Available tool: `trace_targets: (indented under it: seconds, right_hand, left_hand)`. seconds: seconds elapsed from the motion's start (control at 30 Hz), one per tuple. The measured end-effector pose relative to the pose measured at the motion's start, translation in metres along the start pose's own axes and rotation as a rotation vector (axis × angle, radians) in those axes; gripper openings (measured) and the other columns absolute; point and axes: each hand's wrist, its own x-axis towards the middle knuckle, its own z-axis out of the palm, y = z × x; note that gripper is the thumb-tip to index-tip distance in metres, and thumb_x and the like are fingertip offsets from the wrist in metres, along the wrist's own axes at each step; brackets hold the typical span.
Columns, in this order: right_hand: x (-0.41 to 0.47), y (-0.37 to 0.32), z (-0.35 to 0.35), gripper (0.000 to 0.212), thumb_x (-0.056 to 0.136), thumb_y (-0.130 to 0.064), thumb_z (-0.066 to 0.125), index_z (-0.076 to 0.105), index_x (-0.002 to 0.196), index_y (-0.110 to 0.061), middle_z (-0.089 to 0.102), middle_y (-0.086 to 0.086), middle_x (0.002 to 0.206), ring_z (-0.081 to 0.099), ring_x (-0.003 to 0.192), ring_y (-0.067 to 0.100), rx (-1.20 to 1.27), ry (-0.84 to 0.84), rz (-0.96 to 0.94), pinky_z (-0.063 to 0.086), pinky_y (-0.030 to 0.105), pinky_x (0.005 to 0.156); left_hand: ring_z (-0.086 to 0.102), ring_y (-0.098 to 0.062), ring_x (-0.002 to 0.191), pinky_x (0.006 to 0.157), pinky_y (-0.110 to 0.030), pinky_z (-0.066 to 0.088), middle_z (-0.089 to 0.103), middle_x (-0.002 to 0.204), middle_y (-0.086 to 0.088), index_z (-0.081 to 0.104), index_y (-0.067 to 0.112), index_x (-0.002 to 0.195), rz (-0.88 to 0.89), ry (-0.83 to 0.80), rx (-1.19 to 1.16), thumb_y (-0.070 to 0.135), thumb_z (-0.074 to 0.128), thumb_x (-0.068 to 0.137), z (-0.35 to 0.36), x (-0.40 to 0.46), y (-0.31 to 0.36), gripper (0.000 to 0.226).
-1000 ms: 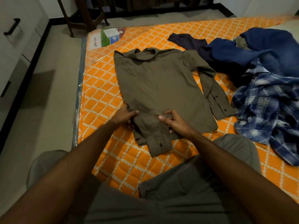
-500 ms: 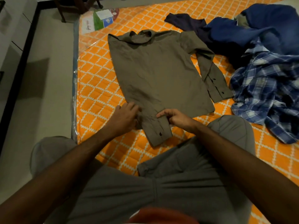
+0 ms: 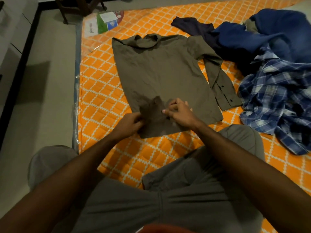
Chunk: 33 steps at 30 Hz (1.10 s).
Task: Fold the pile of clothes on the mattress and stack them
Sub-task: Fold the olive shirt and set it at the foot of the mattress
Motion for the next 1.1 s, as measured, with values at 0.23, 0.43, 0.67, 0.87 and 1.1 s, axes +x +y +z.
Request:
trace_targets:
  seconds: [0.23,0.43,0.67,0.87,1.1]
  right_hand:
    - [0.038,0.006,0.021,0.032,0.09,-0.043,0.067,0.059,0.072,-0.019,0.073,0.01,0.081,0.07,0.089,0.031,-0.008,-0.062,0.14,0.054,0.043,0.085]
    - [0.064,0.0,0.013,0.037,0.086,-0.044,0.07,0.057,0.113,-0.022,0.065,0.002,0.11,0.063,0.103,0.024,-0.016,0.013,0.035,0.049,0.048,0.097]
    - [0.154,-0.043,-0.002,0.039,0.094,-0.03,0.066,0.057,0.127,-0.01,0.052,0.013,0.125,0.057,0.11,0.024,-0.001,0.05,-0.089,0.049,0.04,0.099]
    - [0.263,-0.076,-0.002,0.036,0.093,-0.014,0.067,0.057,0.125,-0.002,0.059,0.017,0.122,0.06,0.106,0.027,0.083,0.134,-0.159,0.049,0.036,0.094]
    - [0.389,-0.123,0.002,0.042,0.091,-0.002,0.056,0.061,0.133,-0.005,0.066,0.013,0.127,0.062,0.114,0.023,-0.034,-0.074,-0.326,0.045,0.017,0.082]
  left_hand:
    - [0.06,-0.018,0.066,0.053,-0.025,0.042,0.063,0.083,-0.01,0.06,0.006,0.118,-0.505,0.029,-0.46,0.022,0.042,0.107,-0.01,0.027,0.004,0.027]
    - [0.063,-0.023,0.066,0.061,-0.033,0.051,0.066,0.08,-0.008,0.062,0.005,0.102,-0.364,0.059,-0.255,0.023,0.06,0.1,-0.027,0.053,-0.009,0.018]
    - [0.056,-0.034,0.113,0.092,-0.044,0.049,0.056,0.121,-0.02,0.057,0.003,0.12,-0.325,0.328,0.037,0.02,0.064,0.092,-0.102,0.144,-0.057,0.034]
    - [0.055,-0.032,0.122,0.095,-0.044,0.049,0.052,0.136,-0.019,0.045,0.002,0.137,-0.421,0.476,-0.085,0.025,0.067,0.094,-0.161,0.23,-0.09,0.053]
    - [0.063,-0.029,0.105,0.083,-0.05,0.054,0.06,0.121,-0.015,0.047,0.008,0.128,-0.497,0.376,-0.263,0.05,0.067,0.091,-0.187,0.325,-0.122,0.059]
